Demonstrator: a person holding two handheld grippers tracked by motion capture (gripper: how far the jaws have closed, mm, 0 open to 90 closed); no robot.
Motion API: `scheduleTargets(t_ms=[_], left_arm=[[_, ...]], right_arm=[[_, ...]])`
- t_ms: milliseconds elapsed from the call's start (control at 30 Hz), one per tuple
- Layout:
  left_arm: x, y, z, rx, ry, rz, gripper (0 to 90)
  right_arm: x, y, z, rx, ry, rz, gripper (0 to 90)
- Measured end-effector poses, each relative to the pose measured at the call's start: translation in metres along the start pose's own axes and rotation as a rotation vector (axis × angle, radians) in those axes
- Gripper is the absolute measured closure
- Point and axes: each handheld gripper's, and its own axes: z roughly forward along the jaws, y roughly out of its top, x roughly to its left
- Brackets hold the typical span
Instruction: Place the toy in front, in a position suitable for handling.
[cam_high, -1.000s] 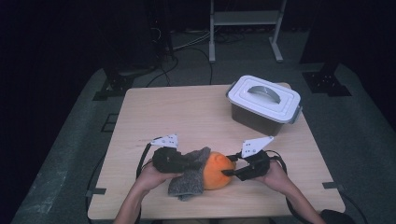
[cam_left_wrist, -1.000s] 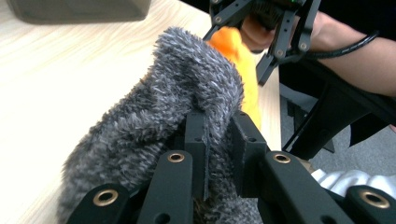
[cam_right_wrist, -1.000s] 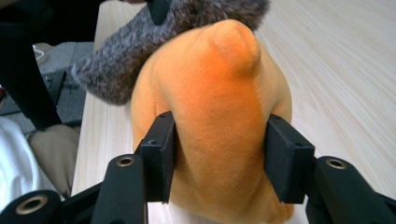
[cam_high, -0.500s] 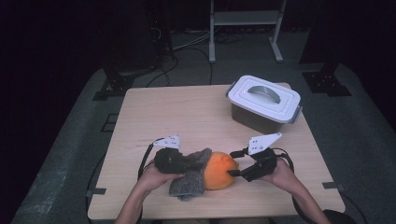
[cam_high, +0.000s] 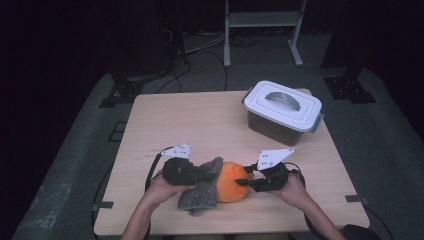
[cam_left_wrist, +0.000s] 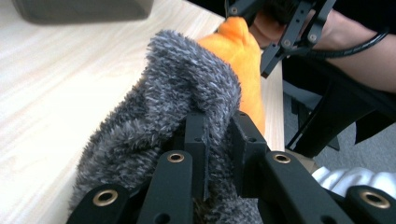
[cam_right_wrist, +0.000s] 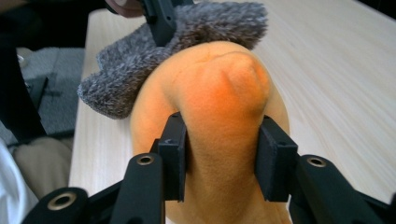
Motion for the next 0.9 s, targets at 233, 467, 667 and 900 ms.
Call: scheduleTargets(t_ms=[233, 467, 667, 900], left_arm=[[-0.001, 0.001, -0.003, -0.018, -0.007, -0.002, 78.9], [0.010, -0.009, 0.000, -0.003, 0.000, -0.043, 78.9], [0.012, -0.012, 0.004, 0.001, -0.018, -0.055, 78.8], [0.010, -0.012, 0.007, 0.016, -0.016, -0.049, 78.8]], right_arm=[[0.000, 0.003, 0.007, -0.026, 0.034, 0.005, 58.7], [-0.007, -0.006, 0.006, 0.036, 0.055, -0.018, 56.1], [-0.015, -0.015, -0.002, 0.066, 0.079, 0.025, 48.9], [-0.010, -0.006, -0.003, 0.095, 0.044, 0.032, 36.0]])
